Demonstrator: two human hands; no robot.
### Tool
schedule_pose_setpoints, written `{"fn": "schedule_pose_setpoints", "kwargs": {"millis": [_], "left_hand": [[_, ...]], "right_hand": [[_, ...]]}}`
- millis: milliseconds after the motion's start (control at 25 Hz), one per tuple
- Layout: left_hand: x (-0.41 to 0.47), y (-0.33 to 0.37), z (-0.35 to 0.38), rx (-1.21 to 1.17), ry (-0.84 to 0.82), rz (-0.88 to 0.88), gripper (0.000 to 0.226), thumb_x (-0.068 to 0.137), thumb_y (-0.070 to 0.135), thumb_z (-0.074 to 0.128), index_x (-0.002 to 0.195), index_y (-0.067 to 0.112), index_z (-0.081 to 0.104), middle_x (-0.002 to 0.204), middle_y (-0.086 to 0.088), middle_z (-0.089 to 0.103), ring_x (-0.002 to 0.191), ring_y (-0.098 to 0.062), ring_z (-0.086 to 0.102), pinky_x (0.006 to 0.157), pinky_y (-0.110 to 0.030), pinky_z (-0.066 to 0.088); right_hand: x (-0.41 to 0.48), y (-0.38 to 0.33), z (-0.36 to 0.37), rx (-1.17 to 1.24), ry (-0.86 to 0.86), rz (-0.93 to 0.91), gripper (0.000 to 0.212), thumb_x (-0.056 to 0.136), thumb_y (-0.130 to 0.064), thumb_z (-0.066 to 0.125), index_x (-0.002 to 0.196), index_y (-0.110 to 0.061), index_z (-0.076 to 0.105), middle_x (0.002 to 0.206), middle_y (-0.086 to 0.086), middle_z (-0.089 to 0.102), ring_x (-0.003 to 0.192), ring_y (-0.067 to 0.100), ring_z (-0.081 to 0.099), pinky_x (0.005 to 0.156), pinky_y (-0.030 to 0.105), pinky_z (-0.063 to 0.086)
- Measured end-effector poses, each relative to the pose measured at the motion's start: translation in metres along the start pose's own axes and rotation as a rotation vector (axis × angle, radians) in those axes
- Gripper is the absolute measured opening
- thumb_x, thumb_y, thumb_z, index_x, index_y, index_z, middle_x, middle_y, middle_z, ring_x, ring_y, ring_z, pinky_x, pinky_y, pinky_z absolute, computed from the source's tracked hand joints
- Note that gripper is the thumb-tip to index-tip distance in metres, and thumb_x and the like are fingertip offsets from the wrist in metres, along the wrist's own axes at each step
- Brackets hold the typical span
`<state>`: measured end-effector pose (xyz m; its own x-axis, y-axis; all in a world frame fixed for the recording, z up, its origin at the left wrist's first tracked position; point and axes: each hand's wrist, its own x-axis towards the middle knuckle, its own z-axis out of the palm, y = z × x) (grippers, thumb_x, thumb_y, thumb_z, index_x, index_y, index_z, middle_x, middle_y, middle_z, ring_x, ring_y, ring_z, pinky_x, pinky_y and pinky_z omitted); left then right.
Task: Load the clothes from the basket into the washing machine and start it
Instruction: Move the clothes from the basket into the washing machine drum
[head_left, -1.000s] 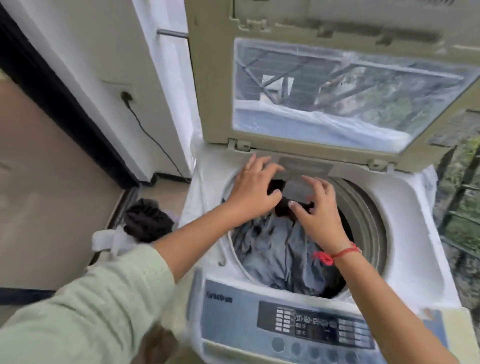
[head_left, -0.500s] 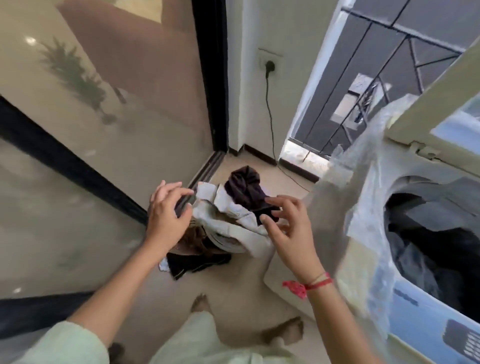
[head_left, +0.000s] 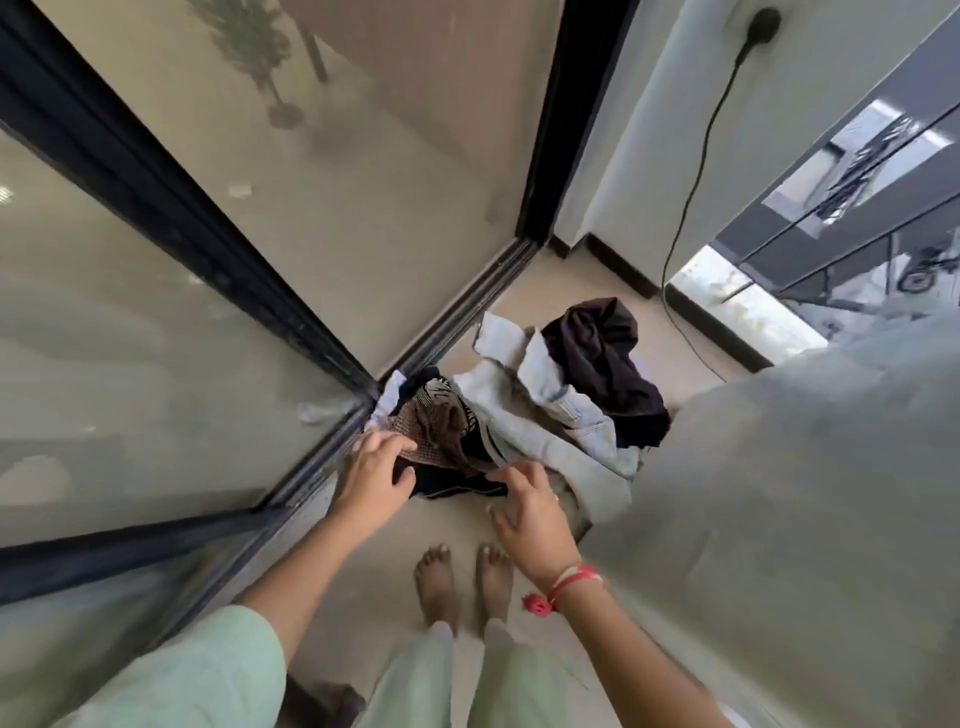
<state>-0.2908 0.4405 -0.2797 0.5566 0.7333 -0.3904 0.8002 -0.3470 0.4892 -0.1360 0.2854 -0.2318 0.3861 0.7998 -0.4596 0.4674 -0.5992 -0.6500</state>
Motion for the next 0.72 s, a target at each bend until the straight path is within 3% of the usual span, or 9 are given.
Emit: {"fn": "schedule_pose_setpoints", "kwargs": {"millis": [160, 280, 400, 520, 640, 720], "left_hand": [[0.051, -0.071, 0.09, 0.128, -0.089, -0.137, 0.038, 0.082, 0.023, 0.063, 0.119, 0.02, 0.057, 0.124, -0.004, 0.051, 0.121, -0.027, 0.043, 0.098, -0.037, 0.038], [0.098, -0.127, 0.162, 0.277, -0.149, -0.105, 0.047, 0.082, 0.028, 0.063, 0.126, 0.02, 0.049, 0.132, -0.002, 0.044, 0.13, -0.023, 0.034, 0.105, -0.038, 0.032], [0.148, -0.17, 0.224, 0.395, -0.198, -0.135, 0.061, 0.083, 0.031, 0.062, 0.137, 0.022, 0.033, 0.146, -0.003, 0.025, 0.142, -0.024, 0.012, 0.115, -0.046, 0.017], [0.196, -0.202, 0.272, 0.362, -0.167, -0.23, 0.089, 0.08, 0.032, 0.068, 0.147, 0.024, 0.011, 0.156, -0.006, 0.003, 0.145, -0.03, -0.008, 0.113, -0.057, 0.008], [0.234, -0.226, 0.299, 0.365, -0.235, -0.236, 0.112, 0.072, 0.036, 0.076, 0.148, 0.034, -0.006, 0.156, -0.003, -0.013, 0.143, -0.033, -0.016, 0.109, -0.066, 0.01], [0.247, -0.238, 0.313, 0.329, -0.283, -0.245, 0.111, 0.068, 0.037, 0.079, 0.147, 0.039, 0.0, 0.155, -0.002, -0.017, 0.143, -0.035, -0.016, 0.108, -0.066, 0.009]], "right_hand": [[0.083, 0.067, 0.101, -0.117, -0.209, -0.043, 0.045, 0.084, -0.012, 0.05, 0.128, -0.017, 0.049, 0.123, 0.006, 0.041, 0.111, 0.027, 0.047, 0.095, 0.032, 0.04], [0.149, 0.124, 0.183, -0.171, -0.293, -0.006, 0.056, 0.085, -0.011, 0.051, 0.139, -0.018, 0.037, 0.133, 0.006, 0.036, 0.12, 0.028, 0.042, 0.103, 0.033, 0.037], [0.212, 0.176, 0.251, -0.223, -0.271, 0.097, 0.072, 0.087, -0.015, 0.056, 0.148, -0.02, 0.018, 0.152, 0.01, 0.015, 0.138, 0.032, 0.024, 0.114, 0.034, 0.026], [0.274, 0.214, 0.292, -0.297, -0.182, 0.141, 0.093, 0.087, -0.028, 0.063, 0.15, -0.023, -0.005, 0.157, 0.013, -0.011, 0.145, 0.034, -0.002, 0.118, 0.045, 0.017], [0.32, 0.224, 0.303, -0.459, -0.047, 0.14, 0.107, 0.083, -0.041, 0.066, 0.148, -0.02, -0.016, 0.156, 0.018, -0.01, 0.144, 0.038, 0.0, 0.115, 0.048, 0.011], [0.338, 0.223, 0.303, -0.393, -0.034, 0.252, 0.11, 0.079, -0.042, 0.07, 0.149, -0.018, -0.012, 0.156, 0.018, -0.003, 0.143, 0.037, 0.01, 0.114, 0.046, 0.018]]}}
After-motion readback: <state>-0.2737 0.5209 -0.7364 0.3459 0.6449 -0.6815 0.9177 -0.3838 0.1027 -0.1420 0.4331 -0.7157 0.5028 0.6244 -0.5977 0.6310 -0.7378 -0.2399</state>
